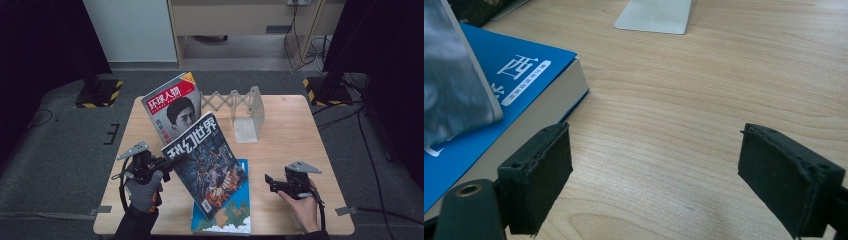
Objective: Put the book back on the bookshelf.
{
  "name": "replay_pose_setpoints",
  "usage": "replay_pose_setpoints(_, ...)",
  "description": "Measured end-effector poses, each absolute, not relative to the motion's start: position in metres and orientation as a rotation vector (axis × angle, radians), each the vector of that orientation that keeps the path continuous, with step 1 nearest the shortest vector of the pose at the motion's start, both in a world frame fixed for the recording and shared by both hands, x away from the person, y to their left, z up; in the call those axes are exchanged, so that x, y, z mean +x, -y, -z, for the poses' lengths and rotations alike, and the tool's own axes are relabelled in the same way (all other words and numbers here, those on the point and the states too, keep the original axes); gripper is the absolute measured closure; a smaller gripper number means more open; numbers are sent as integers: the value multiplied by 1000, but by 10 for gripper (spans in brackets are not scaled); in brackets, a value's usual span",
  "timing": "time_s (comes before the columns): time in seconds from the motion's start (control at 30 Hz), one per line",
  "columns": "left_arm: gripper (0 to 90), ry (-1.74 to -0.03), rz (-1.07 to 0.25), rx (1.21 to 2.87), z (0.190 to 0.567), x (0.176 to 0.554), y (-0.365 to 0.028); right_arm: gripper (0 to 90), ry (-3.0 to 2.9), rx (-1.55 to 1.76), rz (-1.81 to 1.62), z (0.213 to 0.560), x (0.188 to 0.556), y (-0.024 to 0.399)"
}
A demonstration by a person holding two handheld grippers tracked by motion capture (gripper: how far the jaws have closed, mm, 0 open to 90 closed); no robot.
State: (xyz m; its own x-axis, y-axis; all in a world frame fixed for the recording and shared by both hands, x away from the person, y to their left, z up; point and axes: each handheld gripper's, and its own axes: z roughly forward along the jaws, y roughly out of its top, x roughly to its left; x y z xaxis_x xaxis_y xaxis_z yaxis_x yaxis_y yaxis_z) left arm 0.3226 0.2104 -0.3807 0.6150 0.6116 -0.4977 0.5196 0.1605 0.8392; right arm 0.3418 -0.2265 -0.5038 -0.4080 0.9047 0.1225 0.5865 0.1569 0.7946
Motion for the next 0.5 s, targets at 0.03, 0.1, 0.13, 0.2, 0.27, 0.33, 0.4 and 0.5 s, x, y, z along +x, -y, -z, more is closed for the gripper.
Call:
replay_pose_setpoints(0.03, 823, -1003, -109, 1481, 376, 322, -212, 144, -2057, 1423, -1132, 504, 342, 227)
replay_pose_setpoints(0.1, 823, -997, -155, 1473, 367, 322, -217, 144, -2057, 1427, -1130, 504, 342, 226)
replay_pose_setpoints(0.13, 823, -996, -172, 1464, 363, 323, -220, 144, -2058, 1423, -1128, 504, 342, 227)
replay_pose_setpoints(0.2, 823, -1003, -230, 1447, 354, 324, -224, 144, -2060, 1422, -1123, 504, 342, 227)
replay_pose_setpoints(0.27, 823, -1010, -290, 1437, 346, 326, -231, 144, -2059, 1421, -1119, 505, 342, 227)
replay_pose_setpoints(0.33, 823, -1023, -327, 1409, 340, 330, -238, 144, -2057, 1423, -1117, 505, 343, 228)
replay_pose_setpoints(0.4, 823, -1038, -358, 1380, 335, 336, -245, 145, -2059, 1424, -1114, 505, 343, 228)
replay_pose_setpoints(0.5, 823, -1055, -431, 1372, 330, 345, -248, 145, -2063, 1417, -1112, 505, 343, 228)
